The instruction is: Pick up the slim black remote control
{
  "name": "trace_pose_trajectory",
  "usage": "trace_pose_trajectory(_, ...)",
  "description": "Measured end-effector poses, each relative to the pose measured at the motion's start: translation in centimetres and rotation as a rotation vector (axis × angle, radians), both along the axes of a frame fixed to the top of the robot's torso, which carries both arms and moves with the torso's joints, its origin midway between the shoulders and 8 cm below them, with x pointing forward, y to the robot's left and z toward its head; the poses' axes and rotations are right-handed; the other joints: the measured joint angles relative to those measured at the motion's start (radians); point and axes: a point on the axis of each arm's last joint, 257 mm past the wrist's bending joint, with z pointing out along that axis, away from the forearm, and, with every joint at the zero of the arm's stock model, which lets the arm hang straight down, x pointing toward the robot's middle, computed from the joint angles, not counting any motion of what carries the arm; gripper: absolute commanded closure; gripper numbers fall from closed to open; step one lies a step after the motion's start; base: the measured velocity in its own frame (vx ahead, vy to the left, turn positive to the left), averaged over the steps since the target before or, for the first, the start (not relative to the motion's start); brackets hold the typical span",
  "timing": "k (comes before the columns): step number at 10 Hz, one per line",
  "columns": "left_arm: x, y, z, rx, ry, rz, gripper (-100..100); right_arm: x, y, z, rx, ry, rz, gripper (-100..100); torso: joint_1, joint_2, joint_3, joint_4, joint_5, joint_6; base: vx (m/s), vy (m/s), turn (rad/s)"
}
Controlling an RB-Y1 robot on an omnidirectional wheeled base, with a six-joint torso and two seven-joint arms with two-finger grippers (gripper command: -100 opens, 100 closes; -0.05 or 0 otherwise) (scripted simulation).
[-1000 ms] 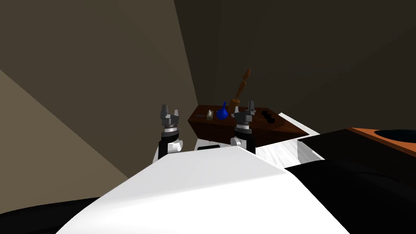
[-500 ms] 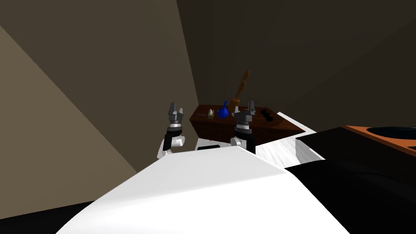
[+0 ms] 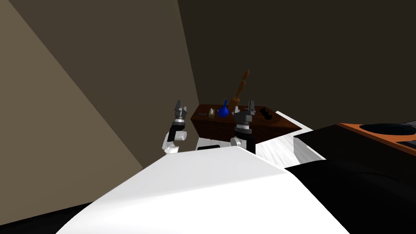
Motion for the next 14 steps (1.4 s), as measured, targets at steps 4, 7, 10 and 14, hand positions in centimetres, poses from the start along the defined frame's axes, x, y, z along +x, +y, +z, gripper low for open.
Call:
trace_pose_trajectory(4,3.5,-1.4,-0.9,0.023,0.071,-0.017,-100,0.0,0.0,0.0,0.000,0.000,0.000,0,-0.002,-0.001,-0.001,0.000,0.000,0.000,-0.026,0.035,-0.028)
trace_pose_trajectory(7,6.7,-2.4,-1.9,0.042,0.134,-0.024,-100,0.0,0.0,0.0,0.000,0.000,0.000,0,-0.002,-0.002,-0.001,0.000,0.000,0.000,-0.017,0.035,-0.027)
trace_pose_trajectory(10,9.2,-3.2,-2.9,0.059,0.200,-0.027,-100,0.0,0.0,0.0,0.000,0.000,0.000,0,-0.003,-0.002,-0.001,0.000,-0.001,0.000,-0.016,0.030,-0.038)
trace_pose_trajectory(14,13.3,-4.0,-4.4,0.082,0.306,-0.024,-100,0.0,0.0,0.0,0.000,0.000,0.000,0,-0.003,-0.003,-0.002,-0.001,-0.001,0.000,-0.004,0.026,-0.038)
